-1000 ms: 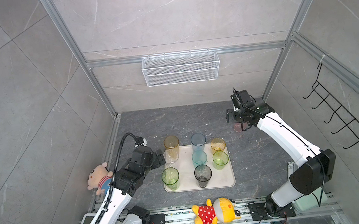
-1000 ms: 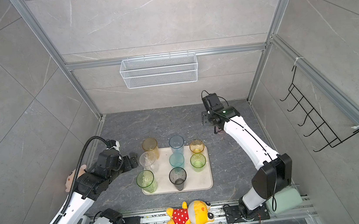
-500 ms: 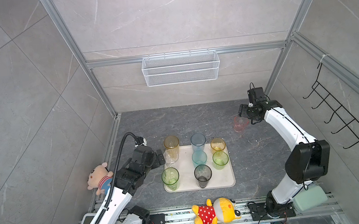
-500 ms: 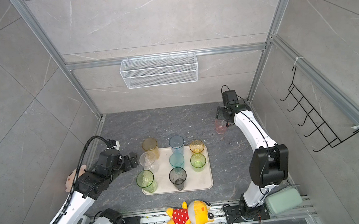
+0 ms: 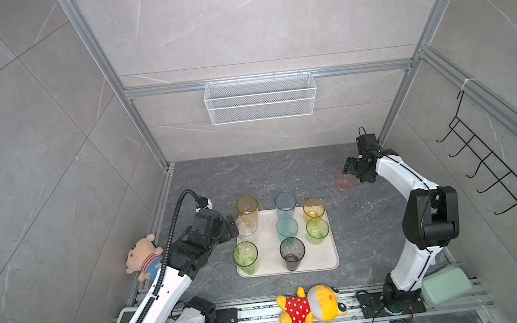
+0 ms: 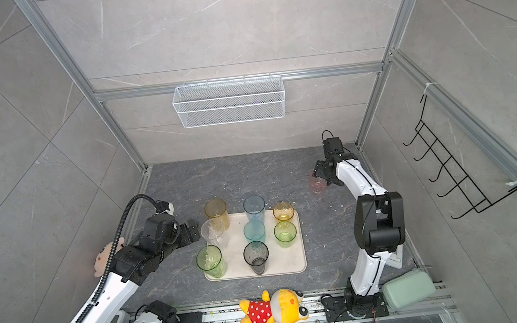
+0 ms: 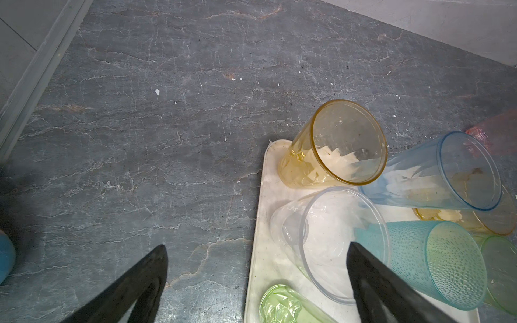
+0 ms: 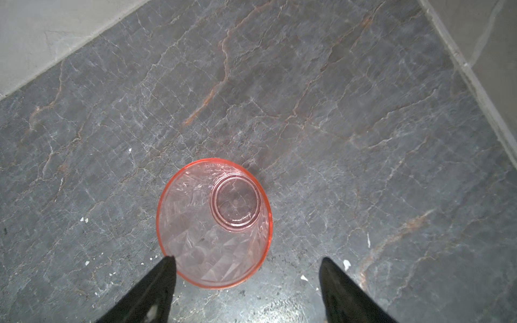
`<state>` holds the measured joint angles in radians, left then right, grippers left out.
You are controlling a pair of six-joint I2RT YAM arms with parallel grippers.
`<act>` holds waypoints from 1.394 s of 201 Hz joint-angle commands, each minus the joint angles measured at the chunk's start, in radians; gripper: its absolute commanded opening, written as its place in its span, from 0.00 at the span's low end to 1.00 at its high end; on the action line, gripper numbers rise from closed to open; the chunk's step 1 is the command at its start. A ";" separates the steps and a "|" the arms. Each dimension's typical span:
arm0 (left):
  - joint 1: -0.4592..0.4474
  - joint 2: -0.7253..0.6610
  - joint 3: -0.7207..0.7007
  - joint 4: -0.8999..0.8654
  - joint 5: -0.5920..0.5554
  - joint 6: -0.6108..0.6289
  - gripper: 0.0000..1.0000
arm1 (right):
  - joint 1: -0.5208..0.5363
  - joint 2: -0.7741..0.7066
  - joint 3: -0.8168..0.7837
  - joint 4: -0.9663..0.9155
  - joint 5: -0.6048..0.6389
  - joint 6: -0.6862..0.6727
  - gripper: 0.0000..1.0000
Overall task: Place the glasses into the tray
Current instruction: Pick up the glass from the top-right of the table.
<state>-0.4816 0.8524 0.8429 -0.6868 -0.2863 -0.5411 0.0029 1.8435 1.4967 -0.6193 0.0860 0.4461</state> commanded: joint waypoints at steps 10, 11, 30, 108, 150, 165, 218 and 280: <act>0.005 0.001 0.024 0.018 -0.004 0.011 1.00 | -0.017 0.045 0.005 0.025 -0.022 0.028 0.82; 0.004 0.001 0.024 0.018 -0.004 0.011 1.00 | -0.017 0.046 0.006 0.026 -0.022 0.029 0.82; 0.005 0.002 0.024 0.020 -0.004 0.010 1.00 | -0.023 0.067 0.013 0.024 -0.026 0.032 0.82; 0.005 0.011 0.024 0.027 0.006 0.009 1.00 | -0.035 0.118 0.032 0.020 -0.048 0.039 0.78; 0.005 0.011 0.019 0.030 0.009 0.006 1.00 | -0.036 0.125 0.027 0.026 -0.071 0.040 0.69; 0.005 0.010 0.016 0.032 0.011 0.005 1.00 | -0.038 0.125 0.022 0.031 -0.081 0.038 0.64; 0.005 0.006 0.007 0.034 0.013 0.001 1.00 | -0.038 0.123 0.013 0.036 -0.092 0.033 0.51; 0.005 -0.007 -0.002 0.033 0.012 -0.003 1.00 | -0.040 0.111 0.000 0.044 -0.104 0.028 0.27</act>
<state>-0.4816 0.8623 0.8425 -0.6796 -0.2790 -0.5411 -0.0334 1.9575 1.5032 -0.5842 -0.0055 0.4774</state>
